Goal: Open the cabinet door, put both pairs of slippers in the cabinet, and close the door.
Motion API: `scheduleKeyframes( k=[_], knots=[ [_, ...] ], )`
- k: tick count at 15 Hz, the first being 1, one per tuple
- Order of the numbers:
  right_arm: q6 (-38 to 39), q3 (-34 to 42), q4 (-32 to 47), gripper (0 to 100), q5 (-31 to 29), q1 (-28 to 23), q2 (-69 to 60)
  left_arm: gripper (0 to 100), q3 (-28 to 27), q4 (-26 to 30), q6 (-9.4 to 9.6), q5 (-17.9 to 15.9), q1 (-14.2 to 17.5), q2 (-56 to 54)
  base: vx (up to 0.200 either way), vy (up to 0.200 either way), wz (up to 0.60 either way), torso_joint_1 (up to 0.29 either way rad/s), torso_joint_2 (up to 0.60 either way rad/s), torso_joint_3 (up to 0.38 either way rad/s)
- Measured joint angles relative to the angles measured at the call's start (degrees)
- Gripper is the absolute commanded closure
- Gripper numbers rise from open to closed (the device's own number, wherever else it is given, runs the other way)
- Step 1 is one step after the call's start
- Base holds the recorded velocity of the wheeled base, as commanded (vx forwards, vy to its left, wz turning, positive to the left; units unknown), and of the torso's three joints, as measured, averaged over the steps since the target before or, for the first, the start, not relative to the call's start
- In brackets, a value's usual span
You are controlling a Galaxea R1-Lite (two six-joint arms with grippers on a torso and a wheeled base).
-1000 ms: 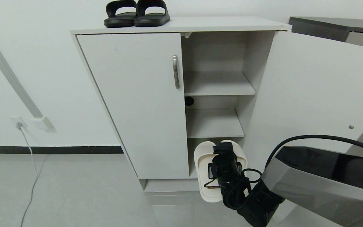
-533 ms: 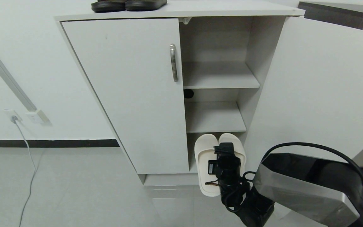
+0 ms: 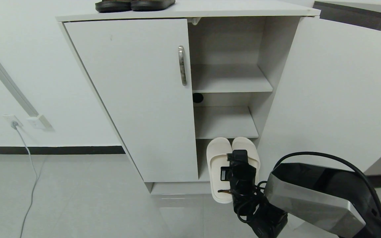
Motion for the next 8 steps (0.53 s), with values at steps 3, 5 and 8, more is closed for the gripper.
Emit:
scheduleKeyframes(
  k=[3,5,8],
  knots=[
    [-0.66,0.09,-0.44,100,0.02,-0.05,-0.83,100,0.00,0.00,-0.16,0.22,0.00,0.00,0.000,0.000,0.00,0.000,0.00,0.000],
    [-0.96,0.16,-0.68,100,0.02,-0.05,-1.18,100,0.00,0.05,-0.22,0.22,0.00,0.00,0.100,0.000,0.00,0.004,0.00,0.001],
    [-1.38,0.16,-0.99,100,0.02,0.00,-1.79,100,0.00,0.09,-0.22,0.23,-0.02,0.00,0.200,0.000,0.00,-0.004,0.00,0.002]
  ],
)
